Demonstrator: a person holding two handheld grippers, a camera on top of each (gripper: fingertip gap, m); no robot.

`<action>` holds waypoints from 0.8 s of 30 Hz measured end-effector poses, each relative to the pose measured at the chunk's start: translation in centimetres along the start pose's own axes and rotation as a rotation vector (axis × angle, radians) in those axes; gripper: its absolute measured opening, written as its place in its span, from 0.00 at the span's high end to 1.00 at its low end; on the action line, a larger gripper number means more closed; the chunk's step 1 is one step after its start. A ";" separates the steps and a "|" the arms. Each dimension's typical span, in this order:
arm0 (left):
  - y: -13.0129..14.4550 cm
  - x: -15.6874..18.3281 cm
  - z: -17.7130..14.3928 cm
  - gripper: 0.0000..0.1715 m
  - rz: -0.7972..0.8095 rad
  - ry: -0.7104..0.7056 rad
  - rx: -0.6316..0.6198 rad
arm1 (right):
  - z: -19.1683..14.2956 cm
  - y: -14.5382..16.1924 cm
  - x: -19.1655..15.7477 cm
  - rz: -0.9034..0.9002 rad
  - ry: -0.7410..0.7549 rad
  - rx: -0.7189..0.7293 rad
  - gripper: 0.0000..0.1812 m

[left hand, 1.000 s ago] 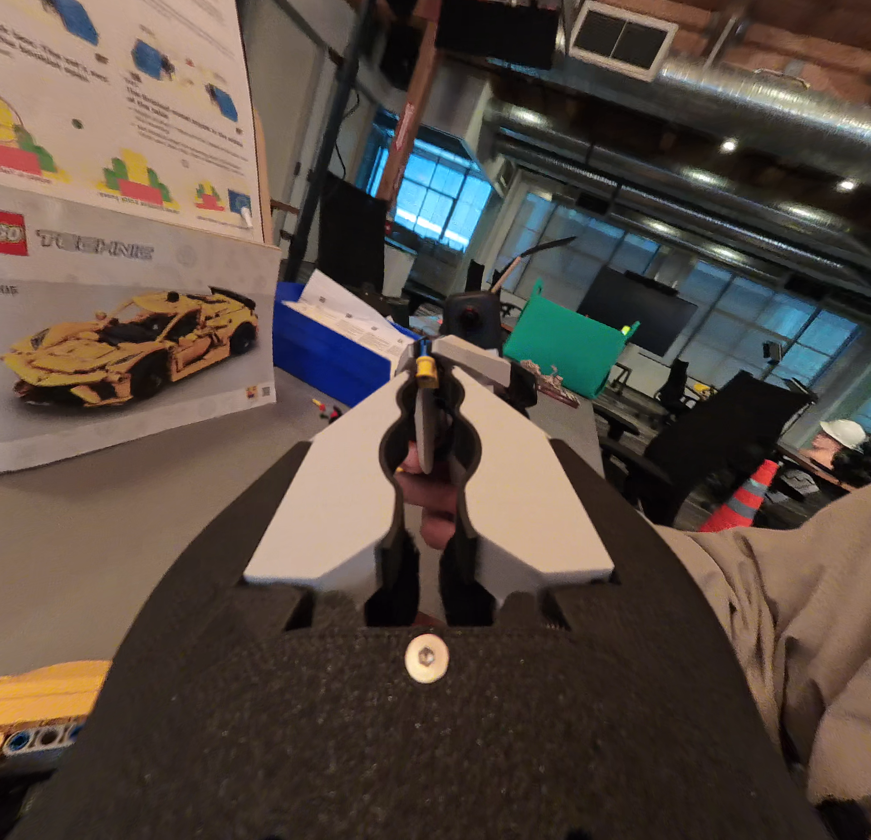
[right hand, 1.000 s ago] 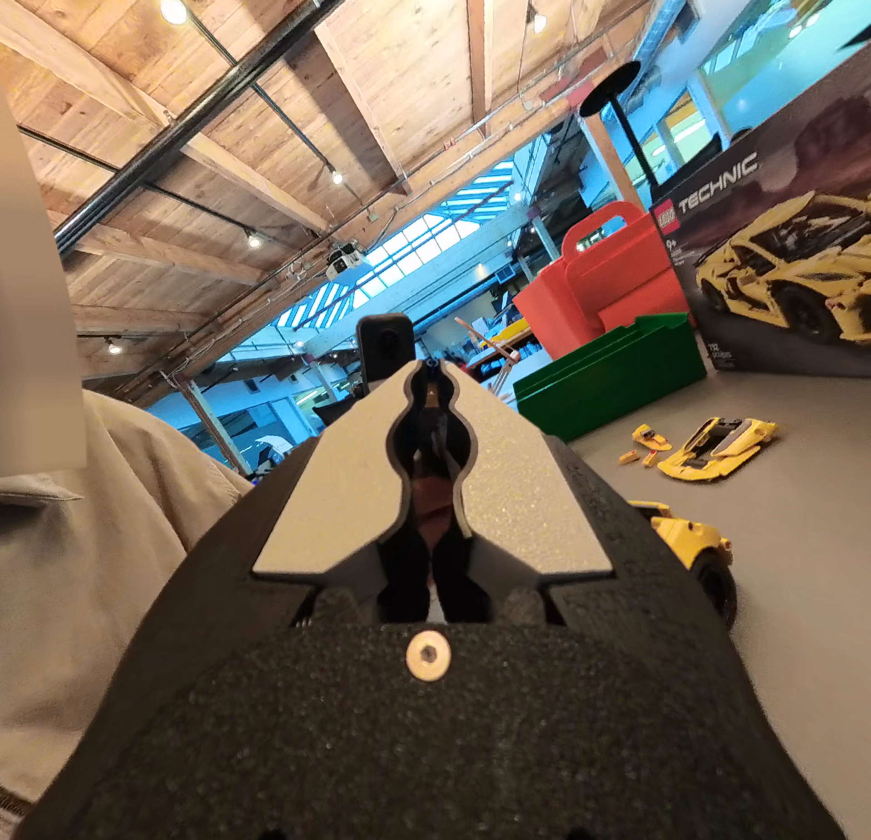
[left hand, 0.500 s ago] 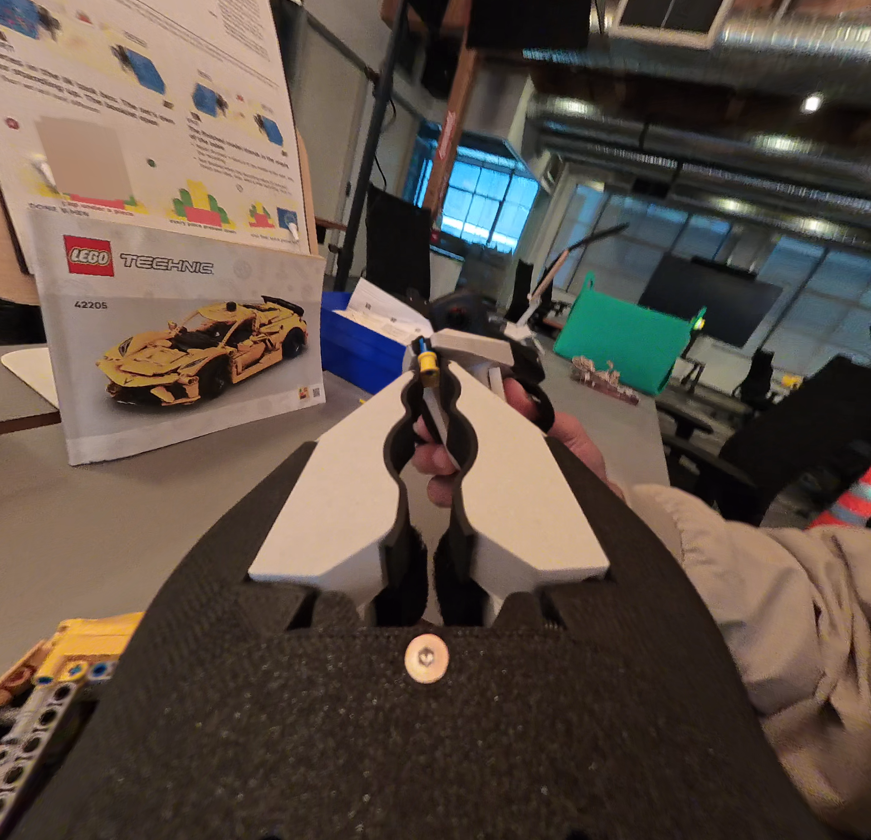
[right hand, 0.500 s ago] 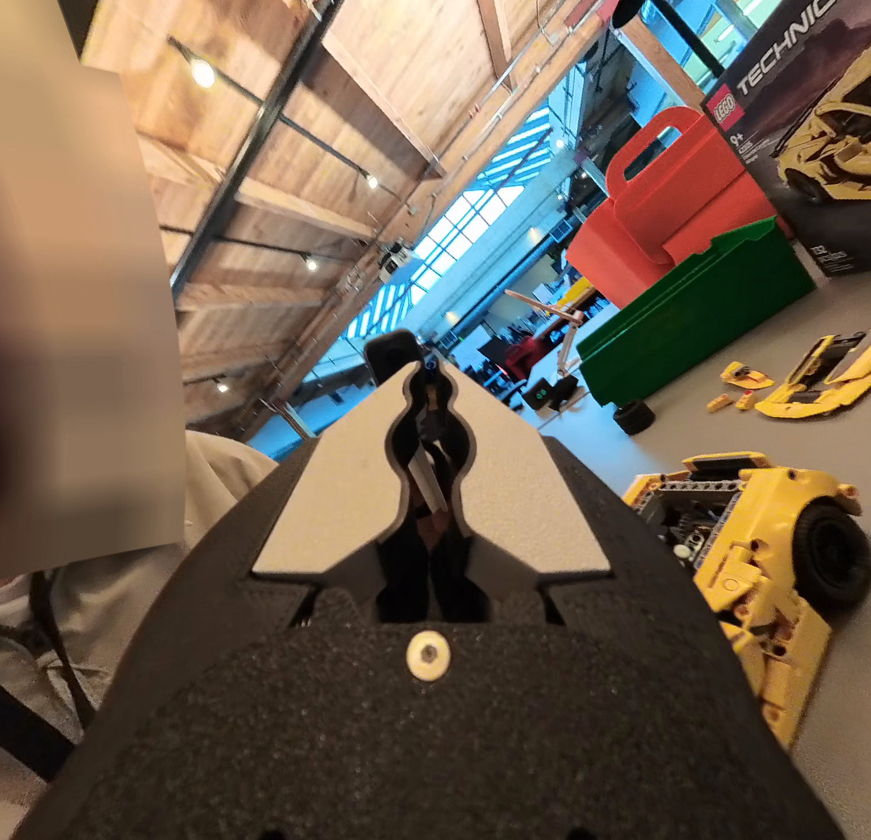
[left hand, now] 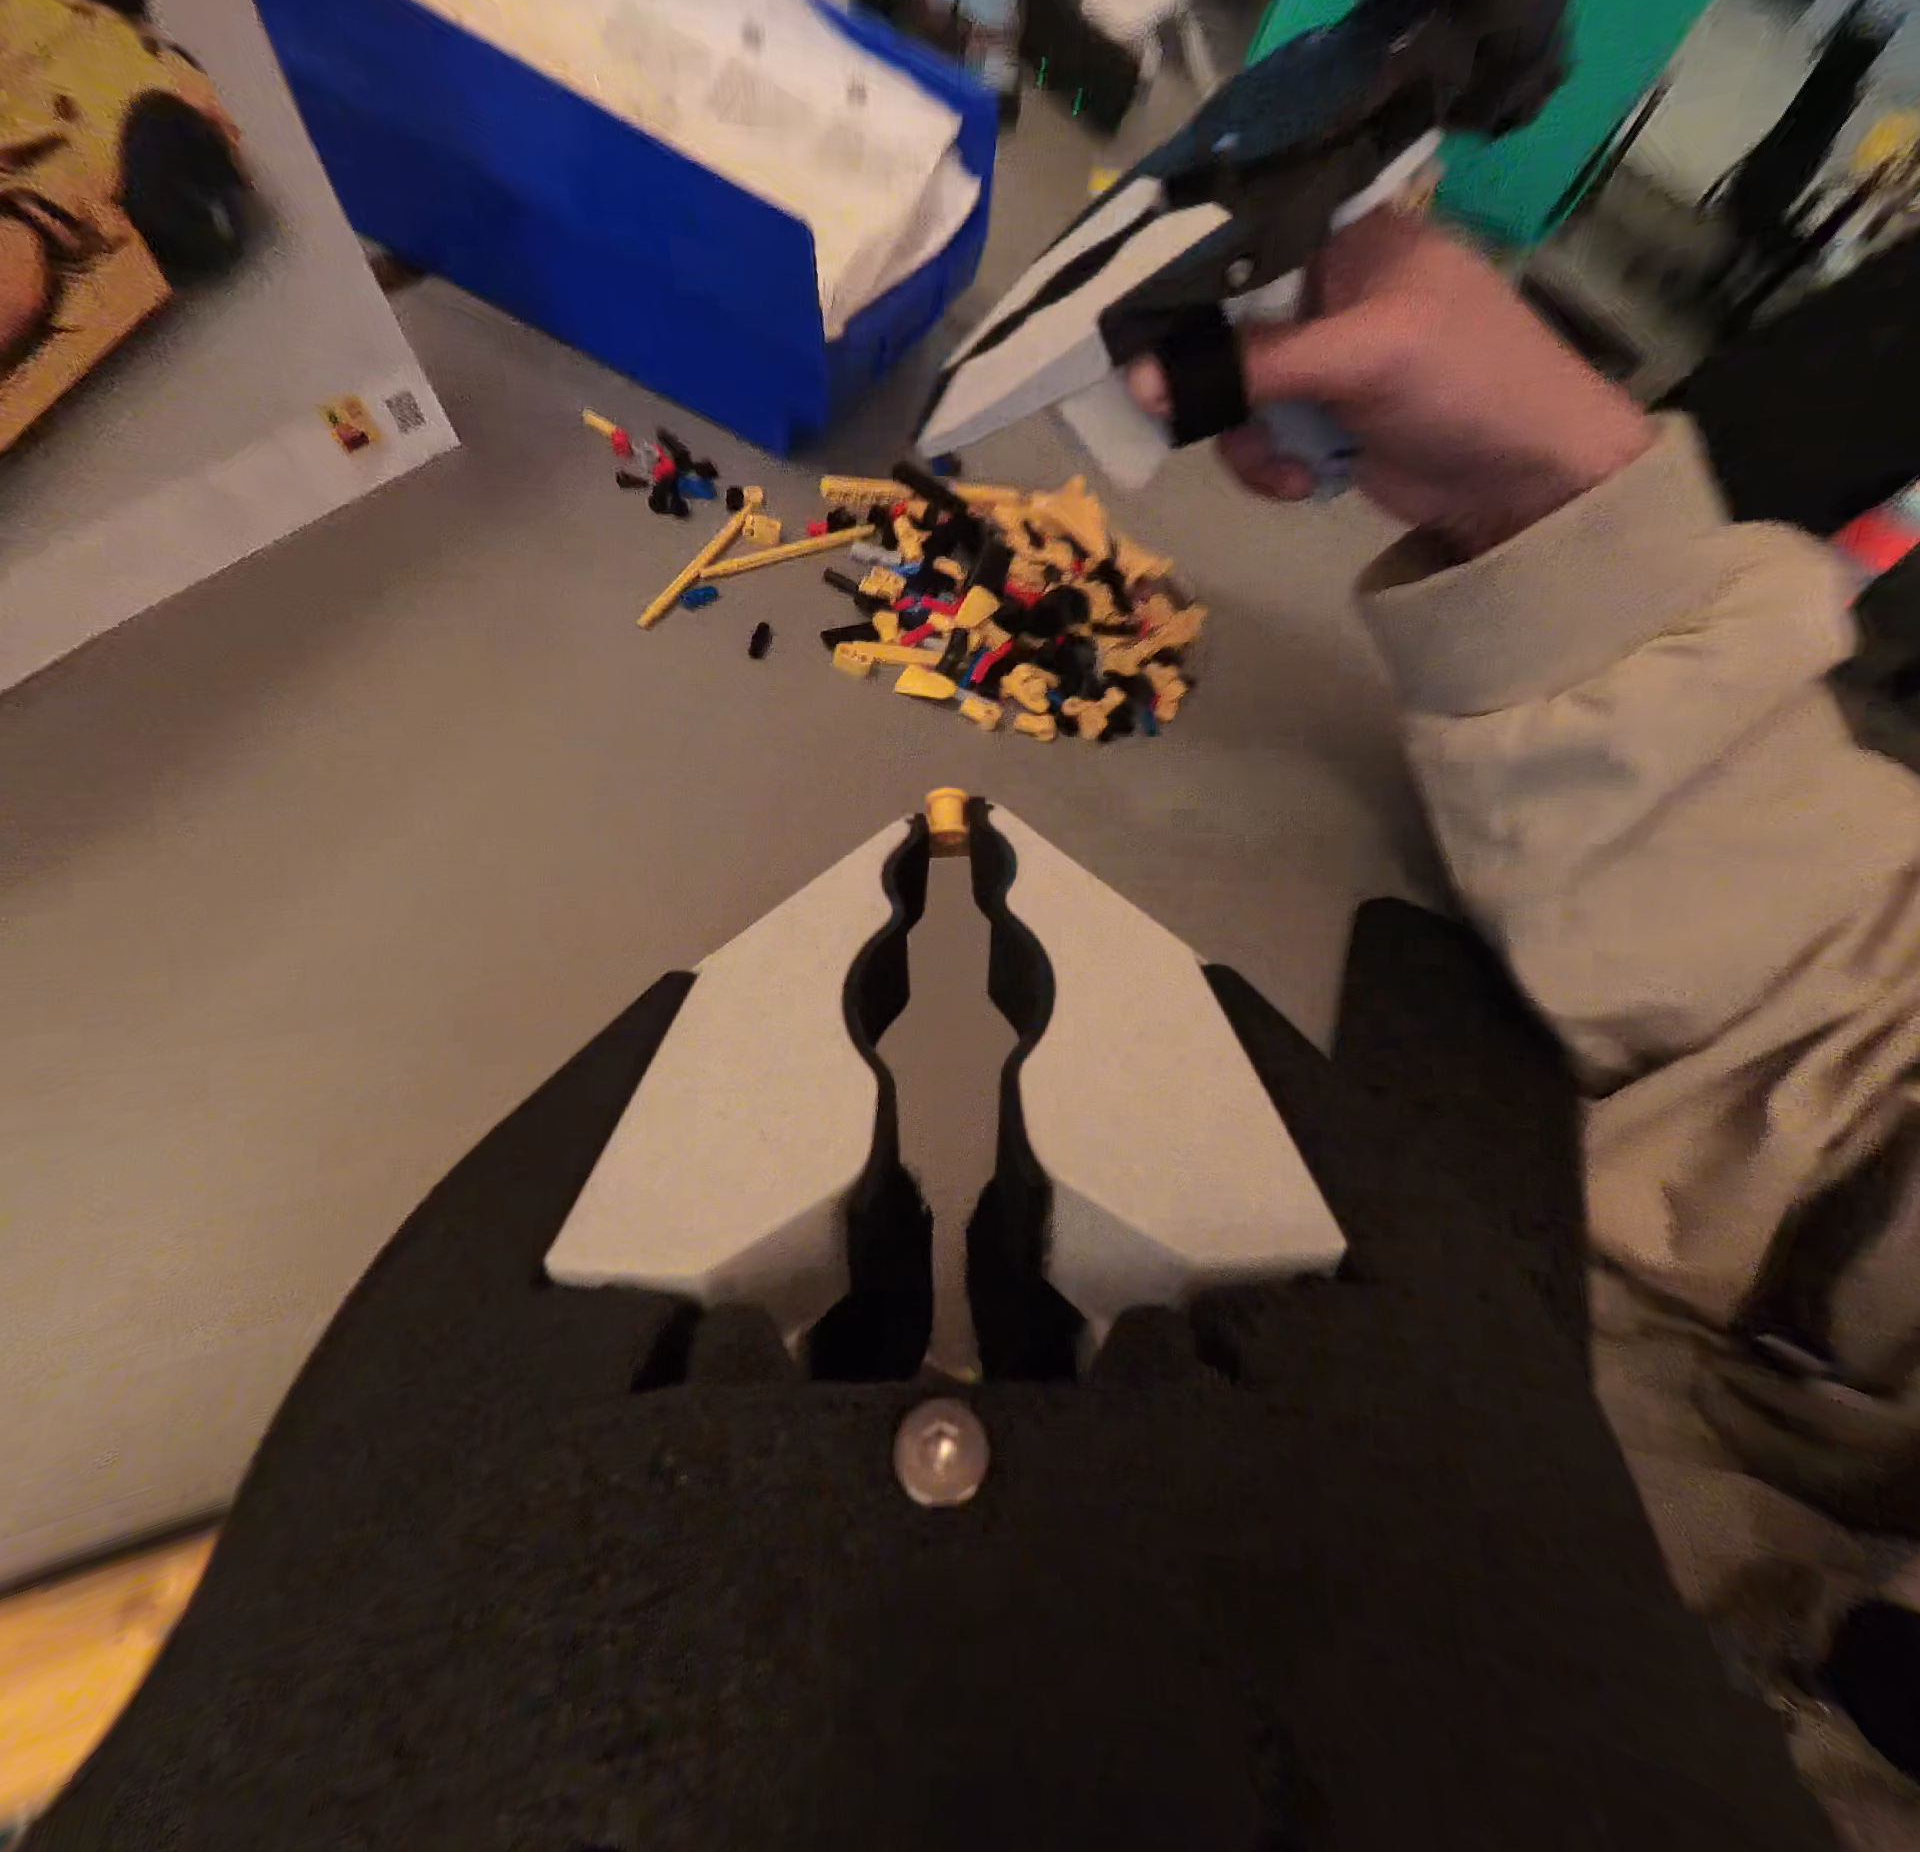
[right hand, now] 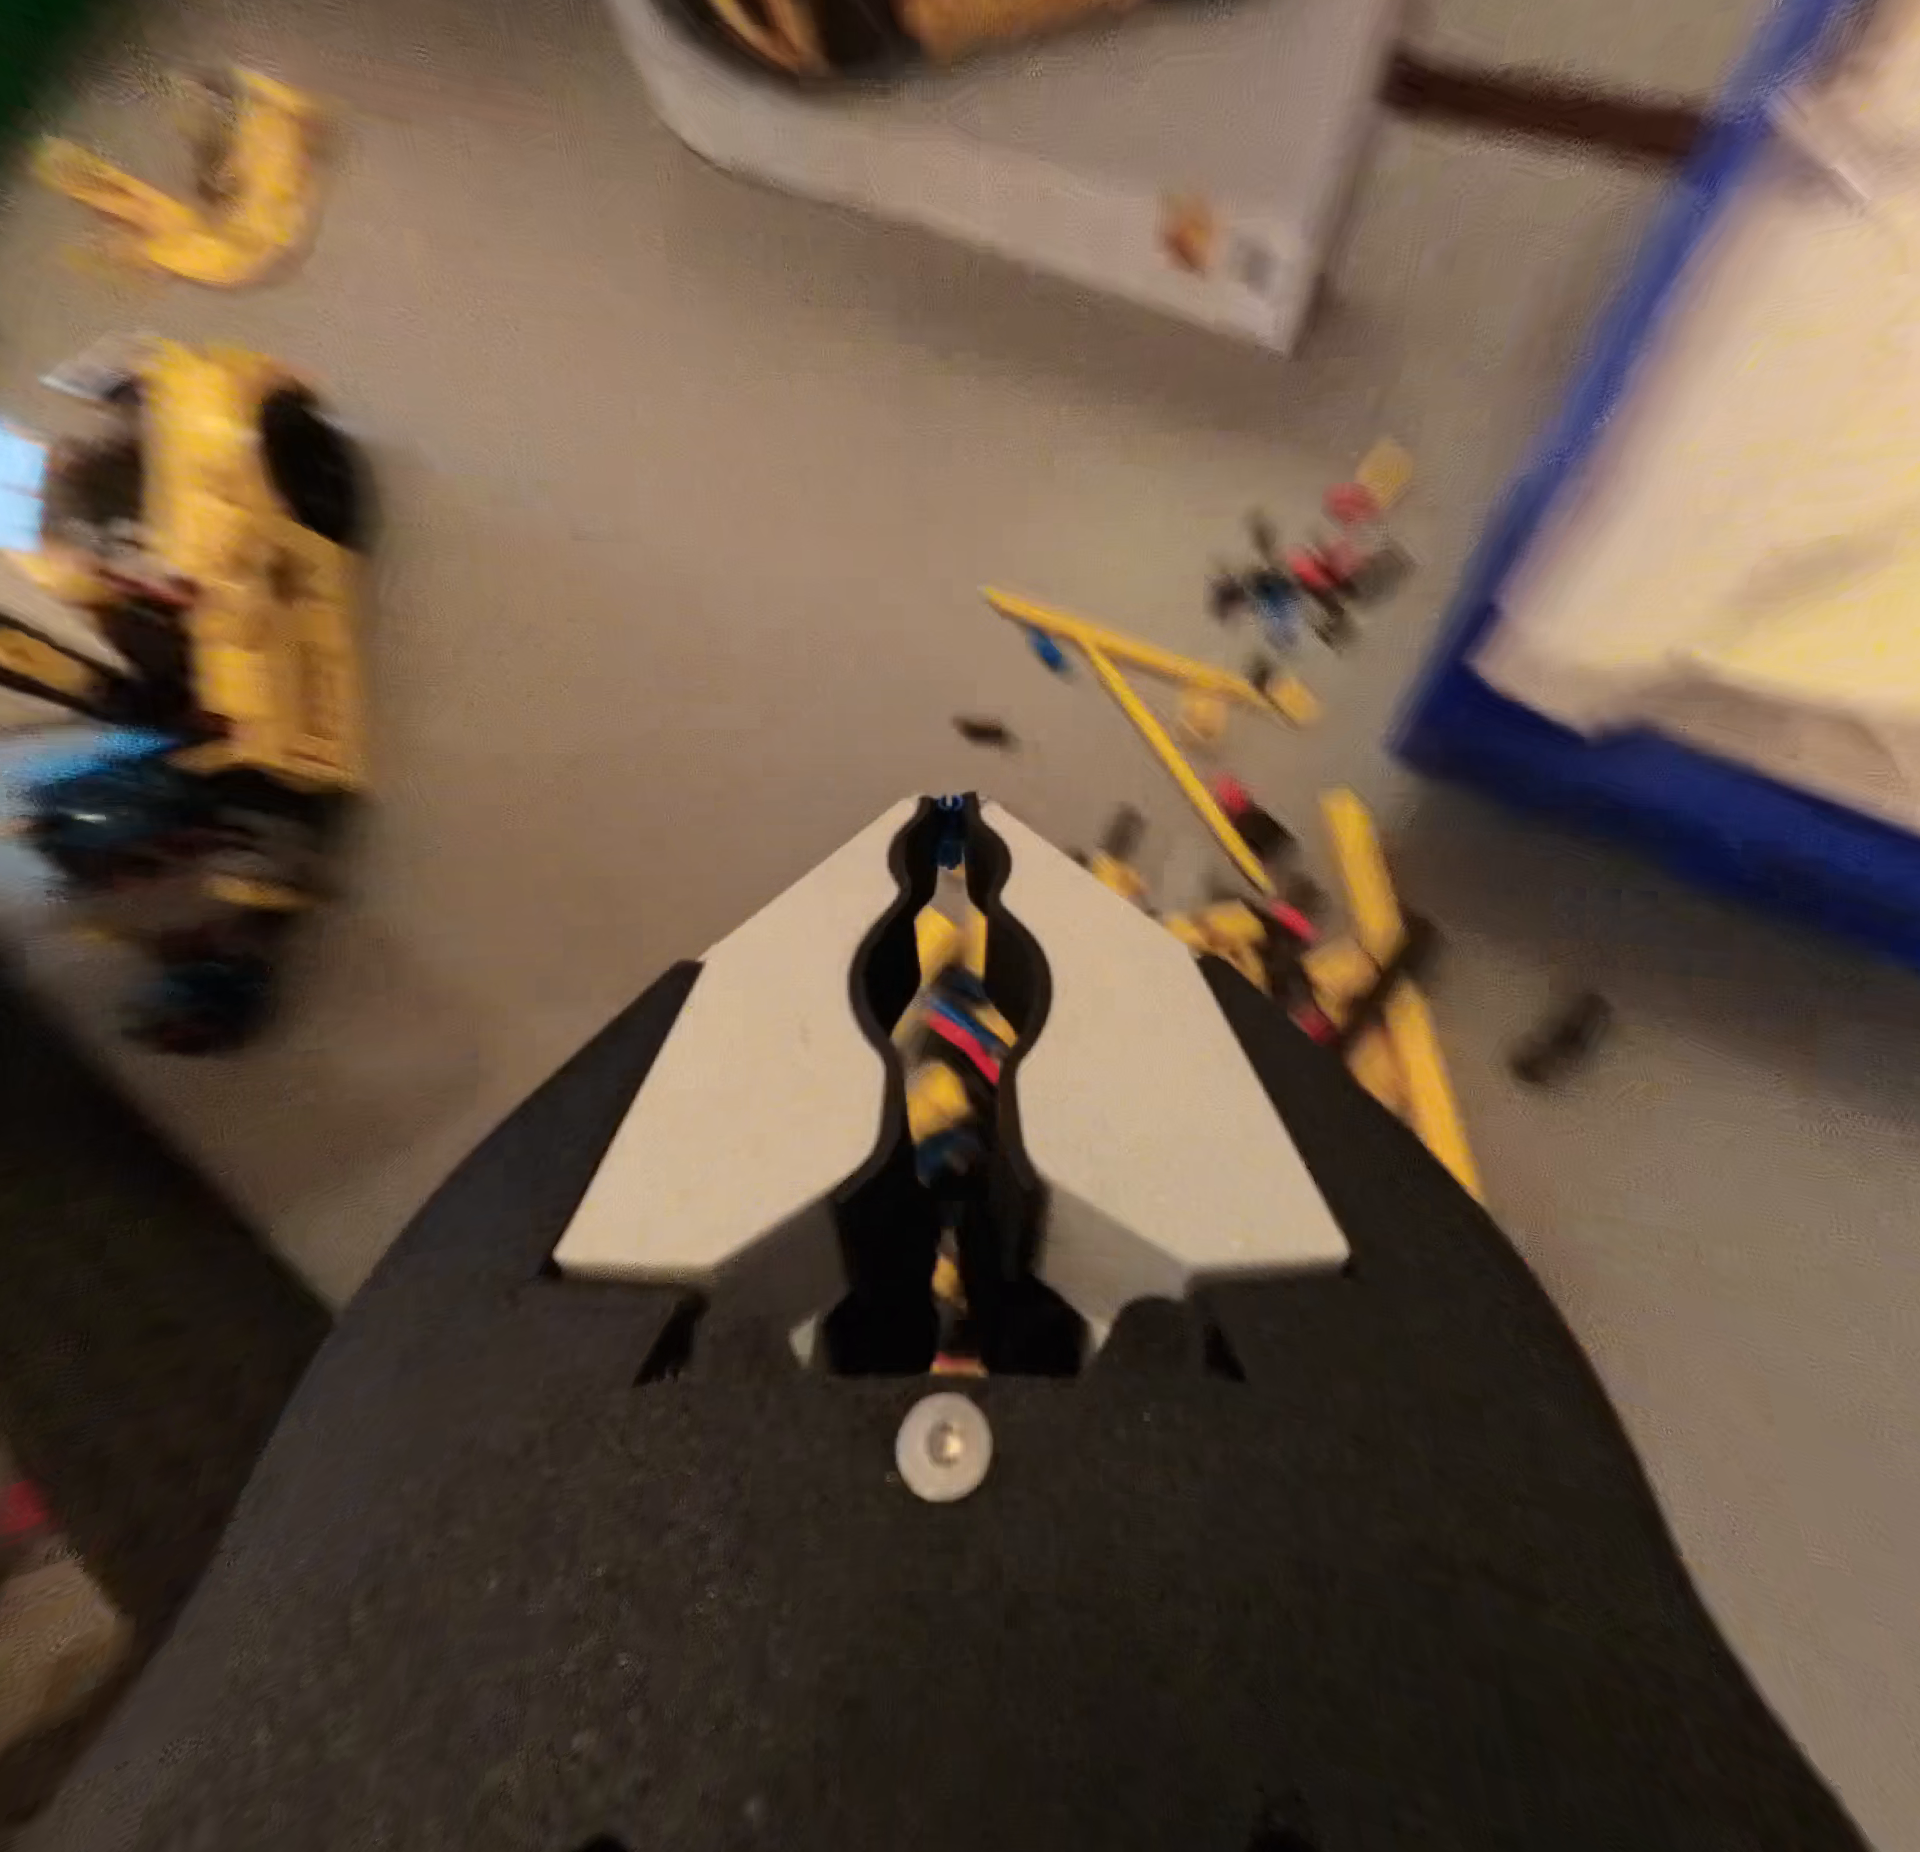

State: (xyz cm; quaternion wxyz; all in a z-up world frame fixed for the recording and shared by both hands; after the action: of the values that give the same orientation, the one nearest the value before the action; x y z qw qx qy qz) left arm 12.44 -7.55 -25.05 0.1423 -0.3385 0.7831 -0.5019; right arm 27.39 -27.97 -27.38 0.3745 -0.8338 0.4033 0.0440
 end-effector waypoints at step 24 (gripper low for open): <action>-7.4 -4.0 16.2 0.86 0.201 0.123 -0.340 | -9.2 5.0 3.3 0.036 -0.040 0.300 0.92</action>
State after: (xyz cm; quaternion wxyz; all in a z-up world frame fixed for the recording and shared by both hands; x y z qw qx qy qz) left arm 27.39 -18.00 -26.44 0.0845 -0.2463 0.8937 -0.3654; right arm 24.00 -38.16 -25.00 0.5020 -0.7601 0.4126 0.0067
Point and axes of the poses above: each gripper's, where its closed fingertips meet, z out along the fingers, y out of its underside, x = y × z across the jaws, the point moved 7 cm from there along -z, back along the fingers, and after that the axes turned 12 degrees about z, right-handed, at the moved point
